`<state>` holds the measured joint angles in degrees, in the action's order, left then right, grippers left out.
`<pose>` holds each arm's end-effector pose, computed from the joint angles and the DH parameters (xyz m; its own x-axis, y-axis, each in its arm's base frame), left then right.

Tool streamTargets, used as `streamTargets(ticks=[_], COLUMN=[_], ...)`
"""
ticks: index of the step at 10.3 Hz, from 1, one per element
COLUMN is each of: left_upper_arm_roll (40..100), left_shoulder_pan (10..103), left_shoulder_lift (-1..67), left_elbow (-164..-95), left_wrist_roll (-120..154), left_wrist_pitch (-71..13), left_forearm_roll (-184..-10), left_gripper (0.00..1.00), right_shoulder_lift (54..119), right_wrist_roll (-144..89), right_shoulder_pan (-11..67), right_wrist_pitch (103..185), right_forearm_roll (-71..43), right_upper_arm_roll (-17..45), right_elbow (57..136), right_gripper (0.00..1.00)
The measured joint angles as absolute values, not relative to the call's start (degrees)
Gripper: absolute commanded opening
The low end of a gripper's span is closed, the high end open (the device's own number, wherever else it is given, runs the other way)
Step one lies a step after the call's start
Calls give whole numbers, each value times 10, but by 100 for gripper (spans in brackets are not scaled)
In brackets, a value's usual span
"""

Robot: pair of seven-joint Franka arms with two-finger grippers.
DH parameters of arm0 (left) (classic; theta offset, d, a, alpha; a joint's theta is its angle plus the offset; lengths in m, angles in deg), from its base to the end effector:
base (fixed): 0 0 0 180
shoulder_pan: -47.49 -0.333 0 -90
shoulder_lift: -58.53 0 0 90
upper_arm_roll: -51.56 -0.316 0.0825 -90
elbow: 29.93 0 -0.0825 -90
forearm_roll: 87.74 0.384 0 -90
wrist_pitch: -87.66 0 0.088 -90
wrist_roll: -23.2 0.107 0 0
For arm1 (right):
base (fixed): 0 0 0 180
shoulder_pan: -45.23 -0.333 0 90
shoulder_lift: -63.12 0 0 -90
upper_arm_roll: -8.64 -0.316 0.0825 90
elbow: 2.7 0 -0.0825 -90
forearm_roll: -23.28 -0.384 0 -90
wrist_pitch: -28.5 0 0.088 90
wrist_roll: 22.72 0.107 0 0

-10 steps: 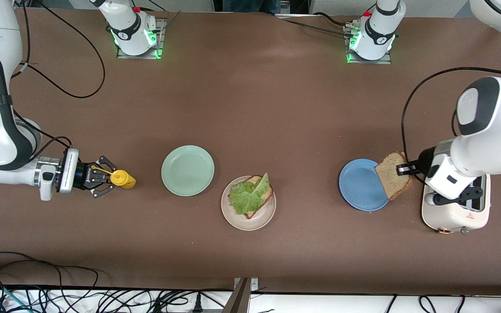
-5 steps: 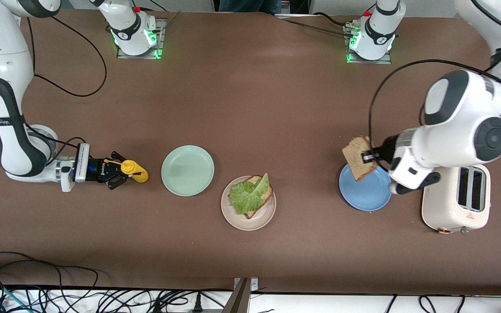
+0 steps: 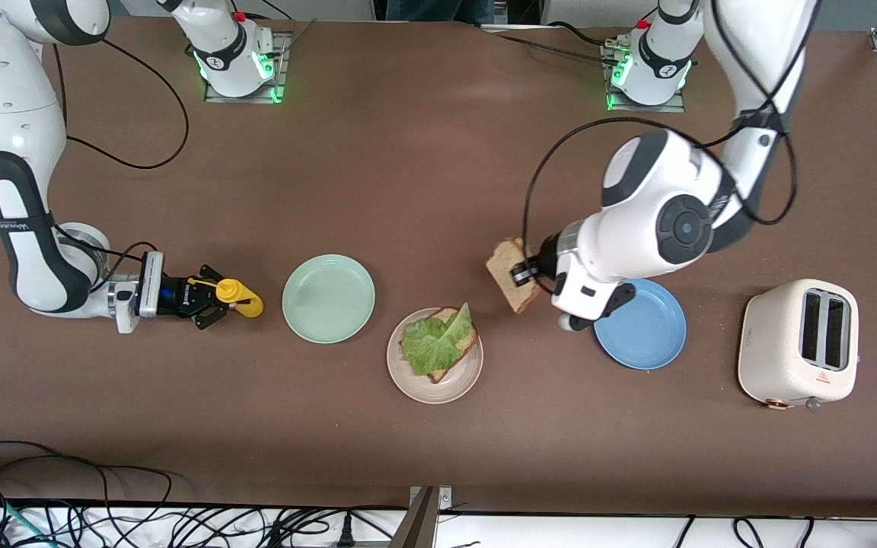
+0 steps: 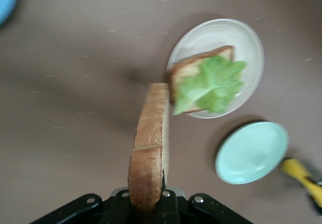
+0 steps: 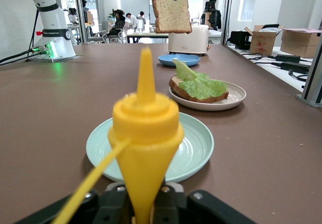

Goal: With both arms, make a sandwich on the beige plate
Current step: 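Carry the toast to the beige plate while the right gripper releases mustard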

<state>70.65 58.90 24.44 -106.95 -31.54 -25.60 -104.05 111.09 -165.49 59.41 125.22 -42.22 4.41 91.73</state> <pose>0.6413 -0.3374 0.4068 0.8081 0.4809 -0.3402 0.5744 -0.7713 0.2740 0.6266 -0.0253 0.1319 -0.0208 0.2936 0.9557 0.9975 0.0713 -0.0002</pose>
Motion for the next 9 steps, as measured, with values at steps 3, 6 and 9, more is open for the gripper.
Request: streamTargets(ticks=[3, 6, 9], left_upper_arm_roll=[706, 707, 704], left_shoulder_pan=[610, 642, 655], left_shoulder_lift=[215, 174, 158], left_elbow=[-1069, -1070, -1070], left_wrist_roll=[-328, -345, -361], left_wrist_pitch=[-386, -518, -547], left_forearm_roll=[-1094, -1106, -1106], left_gripper=[0, 0, 0], right_shoulder_lift=[1115, 1115, 1092], right_wrist_roll=[-1657, -1657, -1598], right_shoulder_pan=[593, 593, 574], right_wrist_pitch=[1243, 1243, 1243], right_forearm_roll=[-434, -434, -417], right_upper_arm_roll=[61, 97, 157], right_elbow=[917, 914, 903], right_gripper=[100, 100, 100])
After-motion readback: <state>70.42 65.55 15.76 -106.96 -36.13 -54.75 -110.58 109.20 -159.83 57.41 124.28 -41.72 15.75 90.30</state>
